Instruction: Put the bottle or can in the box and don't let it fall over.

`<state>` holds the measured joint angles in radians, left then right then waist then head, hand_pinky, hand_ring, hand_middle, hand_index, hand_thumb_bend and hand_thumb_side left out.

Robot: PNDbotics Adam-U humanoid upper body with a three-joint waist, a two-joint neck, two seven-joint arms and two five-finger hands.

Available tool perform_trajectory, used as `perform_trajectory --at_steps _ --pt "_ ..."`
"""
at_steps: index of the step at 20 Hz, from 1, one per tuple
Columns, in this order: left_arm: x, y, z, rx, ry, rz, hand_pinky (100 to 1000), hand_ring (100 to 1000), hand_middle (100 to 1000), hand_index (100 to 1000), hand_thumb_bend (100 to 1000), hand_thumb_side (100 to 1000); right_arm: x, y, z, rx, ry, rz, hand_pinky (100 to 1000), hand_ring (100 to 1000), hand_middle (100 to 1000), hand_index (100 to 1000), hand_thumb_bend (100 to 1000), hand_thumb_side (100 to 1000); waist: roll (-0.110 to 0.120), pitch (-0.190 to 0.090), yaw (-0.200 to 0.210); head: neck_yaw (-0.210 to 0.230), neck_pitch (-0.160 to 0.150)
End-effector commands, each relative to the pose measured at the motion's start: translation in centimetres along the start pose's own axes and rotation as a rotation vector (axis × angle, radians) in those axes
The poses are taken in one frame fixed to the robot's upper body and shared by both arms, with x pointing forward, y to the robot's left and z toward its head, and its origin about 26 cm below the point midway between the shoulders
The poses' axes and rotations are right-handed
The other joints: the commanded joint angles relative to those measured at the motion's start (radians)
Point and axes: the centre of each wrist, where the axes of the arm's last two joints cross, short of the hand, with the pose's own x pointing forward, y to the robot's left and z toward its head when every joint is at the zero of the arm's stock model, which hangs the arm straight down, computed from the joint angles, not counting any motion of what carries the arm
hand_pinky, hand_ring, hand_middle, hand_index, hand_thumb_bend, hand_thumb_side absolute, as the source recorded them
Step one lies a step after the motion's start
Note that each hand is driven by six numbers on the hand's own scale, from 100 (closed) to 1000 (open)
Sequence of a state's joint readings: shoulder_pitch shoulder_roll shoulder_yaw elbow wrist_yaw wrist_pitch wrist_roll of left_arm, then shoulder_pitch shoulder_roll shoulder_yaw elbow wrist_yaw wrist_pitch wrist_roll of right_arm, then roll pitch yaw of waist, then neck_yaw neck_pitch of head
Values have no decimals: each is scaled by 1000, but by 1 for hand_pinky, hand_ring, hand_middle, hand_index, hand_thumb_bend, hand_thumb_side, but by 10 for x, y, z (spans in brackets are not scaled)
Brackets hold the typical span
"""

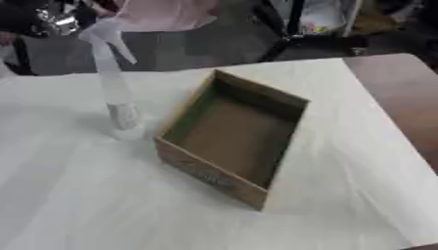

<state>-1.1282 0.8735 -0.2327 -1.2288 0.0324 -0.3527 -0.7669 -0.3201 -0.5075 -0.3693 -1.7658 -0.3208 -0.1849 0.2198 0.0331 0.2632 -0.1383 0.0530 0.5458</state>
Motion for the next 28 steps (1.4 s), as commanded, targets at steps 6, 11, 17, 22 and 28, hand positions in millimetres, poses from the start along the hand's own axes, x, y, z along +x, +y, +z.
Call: perform_trajectory --at_steps 6,11,17,22,28 --pt "15 34 22 -63 -71 -131 728 883 789 959 100 739 8 -9 -5 9 -23 34 797 1000 773 898 100 390 -4 -10 3 -11 3" --pt "14 34 20 -60 -68 -128 750 912 804 960 100 727 9 -9 -7 11 -29 33 797 1000 774 898 100 392 -5 -7 -1 -10 -3" --pt "6 30 22 -59 -52 -120 789 969 822 969 100 742 10 -9 -9 10 -40 31 797 1000 773 898 100 393 -2 2 -12 -7 -20" --pt "-1 20 21 -86 -39 -125 792 964 820 970 100 780 11 -8 -10 9 -43 27 798 1000 773 899 100 398 1 7 -19 -6 -32" --pt "-8 7 16 -134 -27 -136 797 961 821 971 100 806 11 -8 -10 10 -46 24 798 1000 773 899 100 399 3 12 -27 1 -58"
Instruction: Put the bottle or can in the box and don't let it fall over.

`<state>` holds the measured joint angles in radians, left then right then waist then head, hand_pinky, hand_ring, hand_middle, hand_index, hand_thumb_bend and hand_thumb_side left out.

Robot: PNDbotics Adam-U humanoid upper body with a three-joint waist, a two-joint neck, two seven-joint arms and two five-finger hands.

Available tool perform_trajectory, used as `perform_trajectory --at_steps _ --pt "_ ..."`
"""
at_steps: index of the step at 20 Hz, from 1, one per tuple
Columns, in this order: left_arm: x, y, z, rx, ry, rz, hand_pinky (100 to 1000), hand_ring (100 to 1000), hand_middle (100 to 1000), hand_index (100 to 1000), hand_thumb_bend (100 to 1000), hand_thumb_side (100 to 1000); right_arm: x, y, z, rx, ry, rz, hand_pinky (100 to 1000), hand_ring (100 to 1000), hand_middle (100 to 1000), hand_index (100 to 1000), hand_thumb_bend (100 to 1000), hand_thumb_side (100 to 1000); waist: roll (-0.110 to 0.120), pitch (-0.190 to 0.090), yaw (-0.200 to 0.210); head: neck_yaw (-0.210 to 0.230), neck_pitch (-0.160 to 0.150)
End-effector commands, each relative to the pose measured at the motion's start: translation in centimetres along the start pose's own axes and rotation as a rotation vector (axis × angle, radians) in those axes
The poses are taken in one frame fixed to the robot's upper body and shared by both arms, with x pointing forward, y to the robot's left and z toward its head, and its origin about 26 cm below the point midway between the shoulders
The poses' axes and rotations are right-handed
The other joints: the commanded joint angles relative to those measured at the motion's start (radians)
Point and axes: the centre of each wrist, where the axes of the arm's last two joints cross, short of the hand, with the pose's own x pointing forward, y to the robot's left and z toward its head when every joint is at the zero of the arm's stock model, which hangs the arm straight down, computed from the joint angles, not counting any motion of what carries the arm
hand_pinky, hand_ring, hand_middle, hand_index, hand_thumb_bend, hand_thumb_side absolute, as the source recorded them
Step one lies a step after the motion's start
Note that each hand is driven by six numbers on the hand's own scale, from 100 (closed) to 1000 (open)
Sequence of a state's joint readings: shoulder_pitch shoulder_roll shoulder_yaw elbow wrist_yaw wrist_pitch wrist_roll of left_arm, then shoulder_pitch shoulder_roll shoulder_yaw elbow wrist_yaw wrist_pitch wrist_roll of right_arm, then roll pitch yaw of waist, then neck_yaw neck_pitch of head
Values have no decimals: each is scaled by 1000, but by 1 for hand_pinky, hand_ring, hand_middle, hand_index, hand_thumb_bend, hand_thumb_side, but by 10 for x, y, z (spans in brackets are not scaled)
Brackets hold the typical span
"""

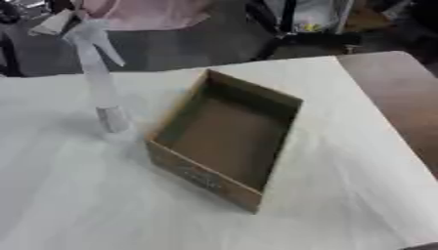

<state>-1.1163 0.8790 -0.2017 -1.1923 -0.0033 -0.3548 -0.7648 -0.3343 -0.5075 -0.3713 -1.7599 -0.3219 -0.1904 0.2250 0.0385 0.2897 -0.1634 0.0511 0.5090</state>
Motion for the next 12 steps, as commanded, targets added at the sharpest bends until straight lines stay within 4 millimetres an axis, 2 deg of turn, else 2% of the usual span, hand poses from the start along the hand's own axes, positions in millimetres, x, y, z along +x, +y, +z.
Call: perform_trajectory --at_steps 1,12 --pt "2 6 4 -152 -85 -147 796 961 821 971 100 807 10 -7 -7 8 -31 24 798 1000 773 899 100 399 -2 -14 -3 3 -26" --pt "-4 -6 -2 -195 -78 -166 802 960 825 971 100 805 10 -6 -7 8 -33 17 798 1000 773 900 100 401 -2 -8 -8 6 -27"
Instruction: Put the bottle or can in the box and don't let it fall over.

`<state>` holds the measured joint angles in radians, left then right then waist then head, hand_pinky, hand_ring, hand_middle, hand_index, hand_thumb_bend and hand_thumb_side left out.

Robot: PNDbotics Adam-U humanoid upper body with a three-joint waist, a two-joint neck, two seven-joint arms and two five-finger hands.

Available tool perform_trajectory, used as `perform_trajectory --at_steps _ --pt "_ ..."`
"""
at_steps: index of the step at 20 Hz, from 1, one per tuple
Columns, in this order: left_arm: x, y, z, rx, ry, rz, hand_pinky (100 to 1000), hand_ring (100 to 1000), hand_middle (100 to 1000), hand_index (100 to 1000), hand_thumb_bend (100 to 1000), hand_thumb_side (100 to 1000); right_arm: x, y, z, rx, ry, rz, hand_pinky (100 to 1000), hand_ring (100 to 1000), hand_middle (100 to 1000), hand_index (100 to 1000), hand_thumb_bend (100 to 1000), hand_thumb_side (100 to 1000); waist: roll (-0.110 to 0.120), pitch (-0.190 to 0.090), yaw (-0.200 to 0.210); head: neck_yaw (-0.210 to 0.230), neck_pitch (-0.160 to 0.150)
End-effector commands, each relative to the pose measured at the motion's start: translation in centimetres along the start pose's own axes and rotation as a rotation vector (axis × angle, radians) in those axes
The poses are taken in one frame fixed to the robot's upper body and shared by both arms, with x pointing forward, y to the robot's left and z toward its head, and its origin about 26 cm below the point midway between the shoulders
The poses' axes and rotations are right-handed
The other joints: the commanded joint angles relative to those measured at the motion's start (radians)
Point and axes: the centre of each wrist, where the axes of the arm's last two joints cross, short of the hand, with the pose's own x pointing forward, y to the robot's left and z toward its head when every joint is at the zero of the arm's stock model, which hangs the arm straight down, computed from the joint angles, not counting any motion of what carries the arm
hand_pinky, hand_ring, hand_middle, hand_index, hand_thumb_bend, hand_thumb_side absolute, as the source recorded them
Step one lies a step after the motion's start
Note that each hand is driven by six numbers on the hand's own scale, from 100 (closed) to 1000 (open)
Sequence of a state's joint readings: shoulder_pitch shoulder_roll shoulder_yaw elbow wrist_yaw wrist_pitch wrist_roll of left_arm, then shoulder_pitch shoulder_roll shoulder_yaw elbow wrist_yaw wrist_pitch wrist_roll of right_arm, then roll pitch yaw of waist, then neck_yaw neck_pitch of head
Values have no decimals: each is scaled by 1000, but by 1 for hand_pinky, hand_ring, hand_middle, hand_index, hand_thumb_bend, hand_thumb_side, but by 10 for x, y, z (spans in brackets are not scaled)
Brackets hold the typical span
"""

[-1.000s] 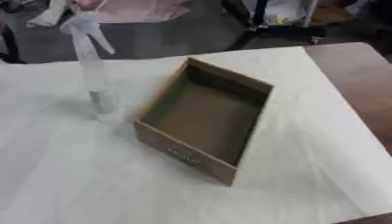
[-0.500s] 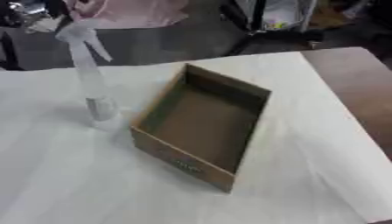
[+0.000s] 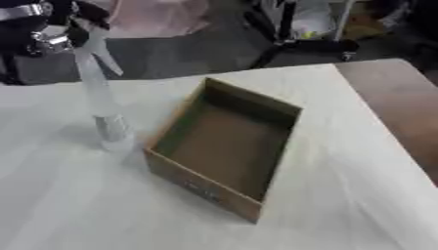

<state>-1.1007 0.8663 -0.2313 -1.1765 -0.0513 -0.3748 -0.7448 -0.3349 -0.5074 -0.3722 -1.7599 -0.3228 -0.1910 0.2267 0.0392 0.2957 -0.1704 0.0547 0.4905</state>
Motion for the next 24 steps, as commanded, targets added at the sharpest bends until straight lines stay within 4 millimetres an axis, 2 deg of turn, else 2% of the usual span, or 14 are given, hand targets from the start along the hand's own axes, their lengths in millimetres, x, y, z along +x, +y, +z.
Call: perform_trajectory --at_steps 1,6,14,20,24 --pt "2 8 4 -161 -98 -153 803 959 825 970 100 798 10 -6 -7 7 -31 17 798 1000 773 900 100 400 -3 -14 -2 2 -8" --pt "-1 5 3 -174 -86 -164 797 947 823 968 100 756 9 -6 -7 5 -32 16 799 1000 773 900 100 403 -2 -11 -3 2 -6" --pt "-6 1 1 -196 -67 -185 770 907 802 950 100 591 9 -6 -6 3 -34 12 799 1000 773 901 100 407 -1 -4 -8 3 -7" --pt "-7 -1 -2 -211 -66 -210 761 880 770 909 162 490 9 -6 -6 4 -34 4 800 1000 773 902 100 415 -1 0 -9 3 -6" --pt "-7 -1 -4 -219 -64 -230 749 842 709 867 185 433 8 -6 -6 2 -32 2 800 1000 773 902 100 419 0 1 -9 3 -5"
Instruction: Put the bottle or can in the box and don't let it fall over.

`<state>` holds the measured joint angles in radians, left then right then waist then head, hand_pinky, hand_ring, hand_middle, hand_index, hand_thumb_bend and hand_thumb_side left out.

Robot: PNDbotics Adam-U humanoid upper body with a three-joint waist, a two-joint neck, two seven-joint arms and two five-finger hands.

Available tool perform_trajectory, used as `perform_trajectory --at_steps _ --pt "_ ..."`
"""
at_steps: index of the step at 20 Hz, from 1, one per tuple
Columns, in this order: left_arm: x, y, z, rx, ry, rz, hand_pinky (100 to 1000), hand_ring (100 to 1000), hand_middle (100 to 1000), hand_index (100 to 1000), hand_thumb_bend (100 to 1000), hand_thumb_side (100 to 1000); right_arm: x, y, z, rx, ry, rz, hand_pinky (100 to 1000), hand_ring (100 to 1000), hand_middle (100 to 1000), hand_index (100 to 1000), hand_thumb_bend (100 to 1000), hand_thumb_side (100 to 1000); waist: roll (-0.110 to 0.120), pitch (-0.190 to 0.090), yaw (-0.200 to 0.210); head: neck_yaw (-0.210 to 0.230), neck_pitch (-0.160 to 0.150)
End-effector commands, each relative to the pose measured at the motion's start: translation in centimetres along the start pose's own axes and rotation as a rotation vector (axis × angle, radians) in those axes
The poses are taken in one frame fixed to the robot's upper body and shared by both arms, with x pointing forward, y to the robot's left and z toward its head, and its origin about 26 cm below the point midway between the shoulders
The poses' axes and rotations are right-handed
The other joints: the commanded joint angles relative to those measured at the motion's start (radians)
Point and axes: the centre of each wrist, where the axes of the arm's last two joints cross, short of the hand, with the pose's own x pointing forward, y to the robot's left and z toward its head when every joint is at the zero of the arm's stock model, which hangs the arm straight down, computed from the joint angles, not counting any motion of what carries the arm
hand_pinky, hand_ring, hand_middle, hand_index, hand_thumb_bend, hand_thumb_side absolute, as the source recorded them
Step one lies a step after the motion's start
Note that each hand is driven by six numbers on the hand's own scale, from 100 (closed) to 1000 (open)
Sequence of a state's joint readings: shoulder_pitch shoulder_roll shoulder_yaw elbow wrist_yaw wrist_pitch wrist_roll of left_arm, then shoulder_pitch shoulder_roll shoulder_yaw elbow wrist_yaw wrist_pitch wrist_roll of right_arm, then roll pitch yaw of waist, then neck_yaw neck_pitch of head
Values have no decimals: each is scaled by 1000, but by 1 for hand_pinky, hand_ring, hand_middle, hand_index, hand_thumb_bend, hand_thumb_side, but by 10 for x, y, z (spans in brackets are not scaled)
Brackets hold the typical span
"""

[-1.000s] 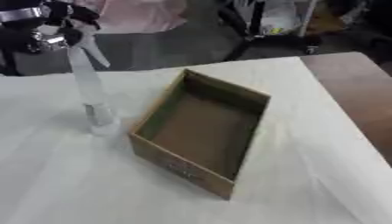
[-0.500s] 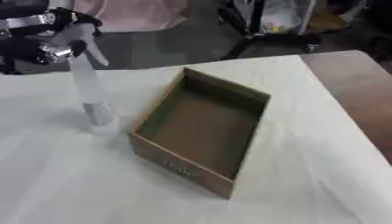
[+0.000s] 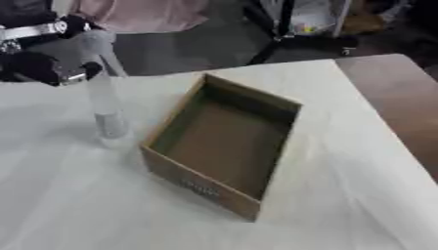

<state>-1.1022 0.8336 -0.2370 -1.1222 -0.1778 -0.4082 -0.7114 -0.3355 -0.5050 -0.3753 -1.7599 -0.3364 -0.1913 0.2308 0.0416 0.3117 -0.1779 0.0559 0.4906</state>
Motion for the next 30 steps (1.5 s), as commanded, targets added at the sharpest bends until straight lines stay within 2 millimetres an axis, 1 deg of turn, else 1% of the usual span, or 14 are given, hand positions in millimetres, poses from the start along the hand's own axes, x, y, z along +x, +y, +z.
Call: perform_trajectory --at_steps 1,3,6,10,15,21,25,26,28,29,30 --pt "3 12 3 -186 -129 -185 744 827 688 853 188 422 8 -6 -6 4 -27 15 800 1000 773 902 100 419 -2 -14 -2 2 -5" --pt "4 13 2 -184 -131 -190 736 814 668 833 185 407 8 -6 -6 4 -26 15 800 1000 773 902 100 421 -1 -14 -2 2 -6" --pt "5 16 2 -175 -133 -193 736 821 677 843 197 410 7 -6 -5 3 -22 14 800 1000 773 902 100 424 -1 -14 -1 1 -5" --pt "8 27 4 -132 -136 -188 752 848 706 865 229 370 7 -7 -4 4 -17 14 801 1000 773 902 100 430 -1 -14 4 -2 -4" --pt "13 40 8 -73 -154 -172 728 839 679 856 247 323 6 -7 -4 4 -14 15 801 1000 772 902 100 432 1 -16 7 -2 -5" --pt "16 41 5 -63 -171 -158 705 823 659 847 243 320 7 -7 -3 1 -14 15 801 1000 772 902 100 433 3 -16 4 -1 -9" --pt "16 38 1 -76 -170 -156 688 795 650 834 237 321 7 -7 -3 -1 -14 13 801 1000 772 903 100 438 6 -15 3 -2 -8" --pt "16 37 1 -81 -168 -157 659 759 635 826 234 304 7 -7 -3 -2 -14 13 801 1000 772 903 100 440 6 -14 2 -2 -9" --pt "15 35 -1 -93 -164 -162 645 727 621 807 238 287 7 -7 -3 -5 -13 11 802 1000 772 903 100 442 7 -13 0 -2 -10" --pt "15 33 -2 -100 -161 -166 646 727 624 807 238 285 7 -7 -3 -6 -14 11 802 1000 772 903 100 442 7 -13 -1 -1 -10" --pt "15 33 -3 -105 -159 -170 659 743 640 808 243 254 7 -8 -3 -8 -14 10 802 1000 772 903 100 442 7 -12 -1 -1 -10"
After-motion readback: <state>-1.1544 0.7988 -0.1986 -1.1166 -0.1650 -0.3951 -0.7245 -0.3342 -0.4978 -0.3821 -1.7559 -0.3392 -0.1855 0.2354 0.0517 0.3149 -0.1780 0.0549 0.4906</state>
